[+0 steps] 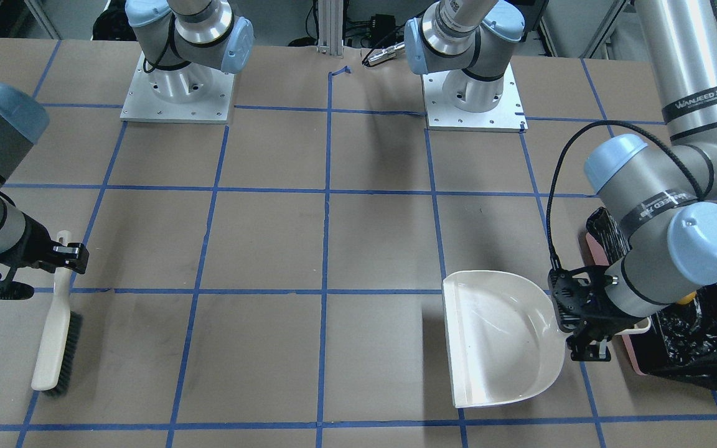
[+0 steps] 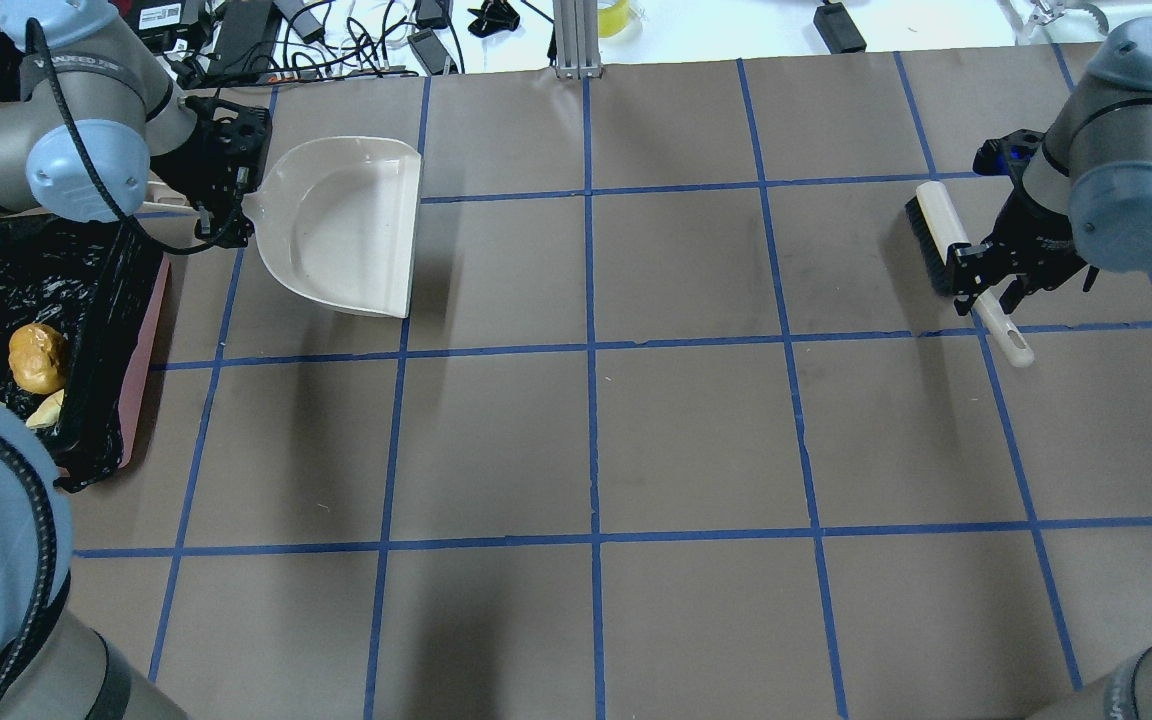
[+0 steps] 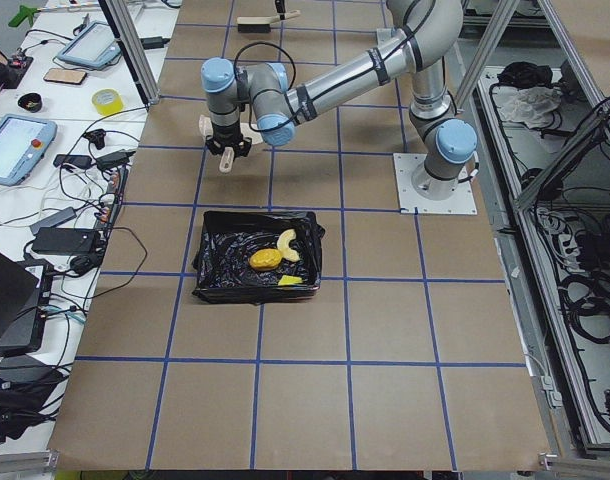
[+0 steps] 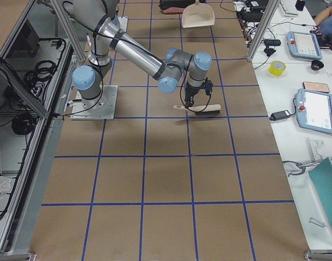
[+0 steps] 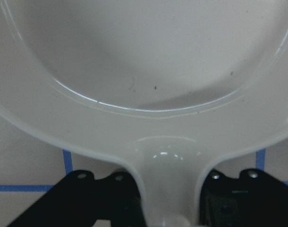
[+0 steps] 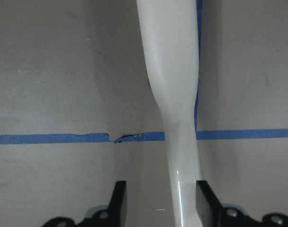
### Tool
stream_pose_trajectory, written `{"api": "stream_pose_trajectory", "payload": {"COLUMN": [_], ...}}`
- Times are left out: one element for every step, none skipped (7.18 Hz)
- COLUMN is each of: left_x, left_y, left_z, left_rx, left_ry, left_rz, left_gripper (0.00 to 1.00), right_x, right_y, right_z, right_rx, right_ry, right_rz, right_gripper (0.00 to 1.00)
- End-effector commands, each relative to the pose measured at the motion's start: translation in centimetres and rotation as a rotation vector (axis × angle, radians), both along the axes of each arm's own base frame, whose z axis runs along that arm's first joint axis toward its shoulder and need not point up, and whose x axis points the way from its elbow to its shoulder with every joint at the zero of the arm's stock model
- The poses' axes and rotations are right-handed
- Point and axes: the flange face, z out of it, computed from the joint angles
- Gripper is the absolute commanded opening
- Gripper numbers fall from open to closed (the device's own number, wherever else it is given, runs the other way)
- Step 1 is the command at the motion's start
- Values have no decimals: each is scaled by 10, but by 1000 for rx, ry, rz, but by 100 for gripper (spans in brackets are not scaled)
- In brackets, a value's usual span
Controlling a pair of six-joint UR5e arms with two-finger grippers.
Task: Sweep and dump trash into bin
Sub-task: 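Lower the dustpan with the left gripper while the right sets down the brush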
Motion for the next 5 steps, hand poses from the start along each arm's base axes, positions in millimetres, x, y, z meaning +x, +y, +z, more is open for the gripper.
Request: {"api": "stream_pose_trajectory", "payload": {"left_x": [-6,-9,-10,-28,-31], "left_y": [-12,-16,-17,-20,-21], "left_z": [-31,-45,-55,-55,-57], "left_rx": [-4,2,12,-8,-9], "left_ry": [1,4,6,-10,-9], "left_rz": [-16,-26,-33,-68,-71], "left_gripper": [0,0,0,0,0], "right_x": [-1,0,3,3,4], "right_y": [-2,2,5,7,11], "right_z": [22,40,75,108,133], "right_rx": [-33,-21,-14,-9,7], "right_ry": [14,13,4,7,6], "right_rz": [0,0,1,0,-28], "right_gripper": [100,100,100,100,100]}}
